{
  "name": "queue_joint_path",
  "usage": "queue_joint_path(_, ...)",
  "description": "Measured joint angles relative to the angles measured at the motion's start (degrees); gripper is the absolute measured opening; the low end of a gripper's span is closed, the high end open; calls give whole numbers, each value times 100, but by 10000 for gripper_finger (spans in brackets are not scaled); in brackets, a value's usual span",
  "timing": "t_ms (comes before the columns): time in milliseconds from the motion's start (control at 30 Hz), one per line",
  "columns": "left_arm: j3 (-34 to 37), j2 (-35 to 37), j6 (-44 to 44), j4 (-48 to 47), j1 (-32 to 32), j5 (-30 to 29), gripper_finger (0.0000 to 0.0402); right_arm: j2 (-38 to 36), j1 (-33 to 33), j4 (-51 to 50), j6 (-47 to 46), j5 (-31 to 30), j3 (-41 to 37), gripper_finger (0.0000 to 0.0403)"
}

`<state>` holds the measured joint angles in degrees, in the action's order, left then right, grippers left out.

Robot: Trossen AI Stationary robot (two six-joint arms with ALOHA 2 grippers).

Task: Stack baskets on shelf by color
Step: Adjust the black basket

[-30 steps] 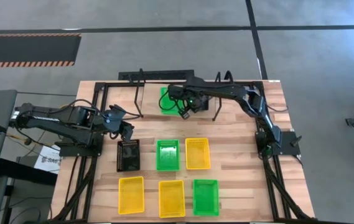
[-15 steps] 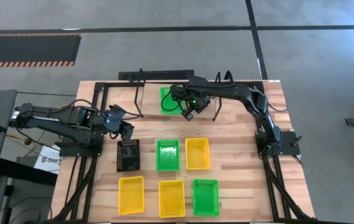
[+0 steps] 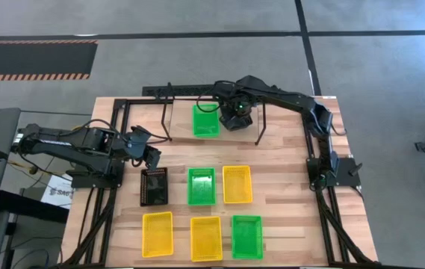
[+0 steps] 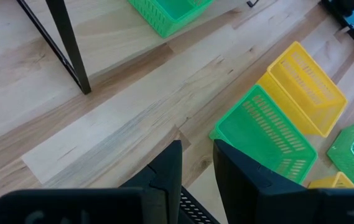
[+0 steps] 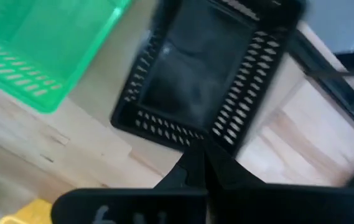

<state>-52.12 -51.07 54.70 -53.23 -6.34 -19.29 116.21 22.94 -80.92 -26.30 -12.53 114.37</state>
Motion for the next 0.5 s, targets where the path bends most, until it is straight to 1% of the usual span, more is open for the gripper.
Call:
queue_joint_path(333,0,0,66,-1,-1,-5,77,686,82,101,724,75,-7,0)
queue_joint_path(500,0,0,85,0,1,-11,77,790,156,78,884,65,-48,0)
